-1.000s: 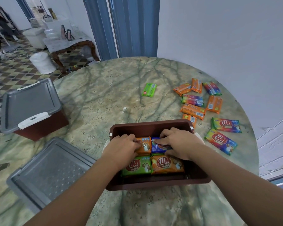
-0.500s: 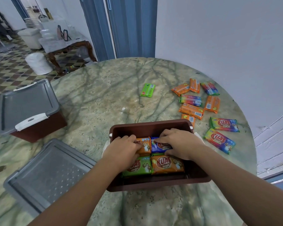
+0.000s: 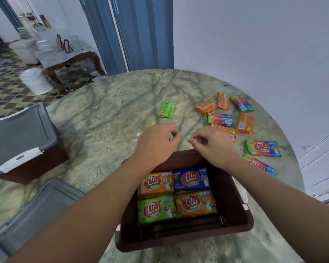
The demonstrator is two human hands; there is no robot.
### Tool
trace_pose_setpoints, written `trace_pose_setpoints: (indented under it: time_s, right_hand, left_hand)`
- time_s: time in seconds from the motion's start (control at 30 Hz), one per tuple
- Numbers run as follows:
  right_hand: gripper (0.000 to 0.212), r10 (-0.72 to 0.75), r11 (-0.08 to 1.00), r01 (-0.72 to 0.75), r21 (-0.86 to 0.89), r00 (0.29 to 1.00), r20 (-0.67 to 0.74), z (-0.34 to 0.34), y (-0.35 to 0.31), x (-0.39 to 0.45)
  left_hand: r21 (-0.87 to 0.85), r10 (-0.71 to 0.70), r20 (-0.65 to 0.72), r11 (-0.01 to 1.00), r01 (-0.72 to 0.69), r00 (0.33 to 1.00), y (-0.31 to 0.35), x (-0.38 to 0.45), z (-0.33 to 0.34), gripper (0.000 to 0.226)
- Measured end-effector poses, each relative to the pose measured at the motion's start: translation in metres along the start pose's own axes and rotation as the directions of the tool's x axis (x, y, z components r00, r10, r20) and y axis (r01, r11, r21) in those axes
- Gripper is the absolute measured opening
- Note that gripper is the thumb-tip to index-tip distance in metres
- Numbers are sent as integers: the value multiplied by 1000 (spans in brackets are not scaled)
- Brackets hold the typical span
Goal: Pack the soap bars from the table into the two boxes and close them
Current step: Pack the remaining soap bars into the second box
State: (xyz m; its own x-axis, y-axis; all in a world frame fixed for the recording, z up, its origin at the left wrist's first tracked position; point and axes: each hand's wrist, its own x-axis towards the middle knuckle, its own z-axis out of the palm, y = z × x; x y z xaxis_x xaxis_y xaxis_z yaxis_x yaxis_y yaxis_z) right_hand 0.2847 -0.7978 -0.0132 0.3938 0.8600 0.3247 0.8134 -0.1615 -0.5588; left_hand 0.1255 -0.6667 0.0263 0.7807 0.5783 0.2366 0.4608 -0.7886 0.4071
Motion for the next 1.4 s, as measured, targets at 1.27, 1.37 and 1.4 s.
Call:
trace_pose_setpoints:
  time_s: [1.27, 1.37, 1.4]
  right_hand:
    - [63, 121, 940, 97, -328, 803, 584, 34, 136, 110]
    - [59, 126, 928, 106, -358, 814, 567, 37, 137, 110]
    - [58, 126, 924, 111, -365, 815, 565, 37, 137, 110]
  left_hand:
    - [410, -448, 193, 845, 343, 873, -60, 208, 142, 55]
    - [427, -508, 275, 825, 370, 816, -69, 216, 149, 60]
    - [407, -519, 306, 829, 383, 798, -74, 217, 153, 60]
